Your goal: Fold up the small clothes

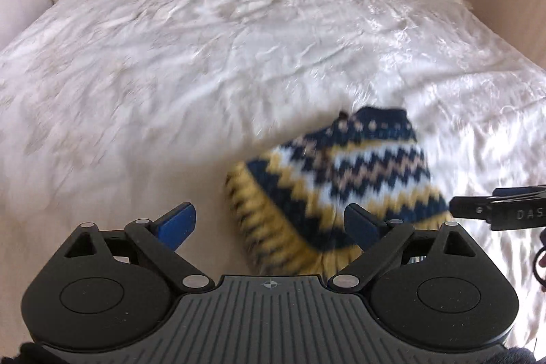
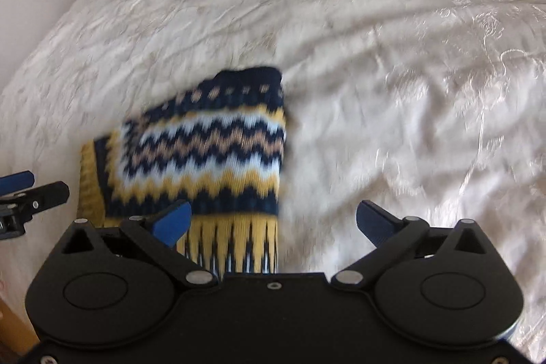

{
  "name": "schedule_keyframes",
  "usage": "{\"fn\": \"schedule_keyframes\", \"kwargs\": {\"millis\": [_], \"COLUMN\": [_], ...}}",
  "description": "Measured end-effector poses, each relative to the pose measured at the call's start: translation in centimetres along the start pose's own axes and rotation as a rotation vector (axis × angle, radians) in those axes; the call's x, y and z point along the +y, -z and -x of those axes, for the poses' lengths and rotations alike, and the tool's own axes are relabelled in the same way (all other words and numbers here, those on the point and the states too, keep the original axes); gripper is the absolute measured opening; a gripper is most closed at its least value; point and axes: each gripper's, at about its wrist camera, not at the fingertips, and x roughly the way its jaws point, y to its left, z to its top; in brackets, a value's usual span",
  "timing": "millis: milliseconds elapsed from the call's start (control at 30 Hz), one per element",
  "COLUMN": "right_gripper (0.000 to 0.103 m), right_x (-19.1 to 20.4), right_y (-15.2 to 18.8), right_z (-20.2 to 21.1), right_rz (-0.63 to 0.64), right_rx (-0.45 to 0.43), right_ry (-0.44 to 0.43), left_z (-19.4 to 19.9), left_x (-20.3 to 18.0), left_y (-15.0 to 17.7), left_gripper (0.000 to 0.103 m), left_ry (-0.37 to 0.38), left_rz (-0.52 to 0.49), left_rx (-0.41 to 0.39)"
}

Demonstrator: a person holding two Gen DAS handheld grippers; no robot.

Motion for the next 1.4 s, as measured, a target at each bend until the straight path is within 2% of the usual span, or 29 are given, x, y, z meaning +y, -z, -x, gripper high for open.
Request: {"fn": "schedule_keyframes", "kwargs": {"millis": [133,300,400,500,700,800,1033,1200,1300,1400], "right_gripper": [0.102,0.102,0.102,0.102,0.103,0.103,0.103,0.103,0.103,0.103], "right_x": [1.0,1.8,1.6,1.1,-0.9,-2.4,-4.4,-5.9,-6.4,-6.2], "right_y": [-2.0,-2.4,-2.5,-2.8,-3.1,-3.6,-4.0,-3.8,-3.4,-2.8], "right_z": [-2.6,-6.6,-8.1,-8.9,-10.0,-10.6,-11.5,-11.4,-11.2,-10.6], "right_rz": [0.013,0.028,-0.020,-0.086,-0.191,-0.213,-0.272,-0.356,-0.358,-0.353], "right_rx": [0.033,0.172,0.215,0.243,0.282,0.297,0.330,0.318,0.304,0.279], "right_ry": [0.064,0.129,0.136,0.116,0.026,-0.011,-0.078,-0.109,-0.121,-0.119], "left_z": [-4.1,-9.1,-10.0,-10.8,-12.0,-11.7,-11.1,-11.1,-11.6,-11.7], "left_x": [-1.1,-1.7,-0.7,0.9,2.8,2.9,4.0,6.3,6.9,5.6], "left_y": [-2.0,-1.2,-0.5,-0.1,0.2,0.1,1.4,1.6,1.0,0.4], "left_gripper": [0.095,0.096,0.103,0.103,0.103,0.103,0.103,0.102,0.102,0.102], "left_ry": [0.016,0.034,0.048,0.108,0.203,0.208,0.202,0.259,0.282,0.254], "left_rz": [-0.035,-0.049,0.020,0.131,0.213,0.245,0.394,0.537,0.531,0.440], "left_rx": [0.056,0.197,0.213,0.246,0.268,0.256,0.173,0.170,0.219,0.241]}}
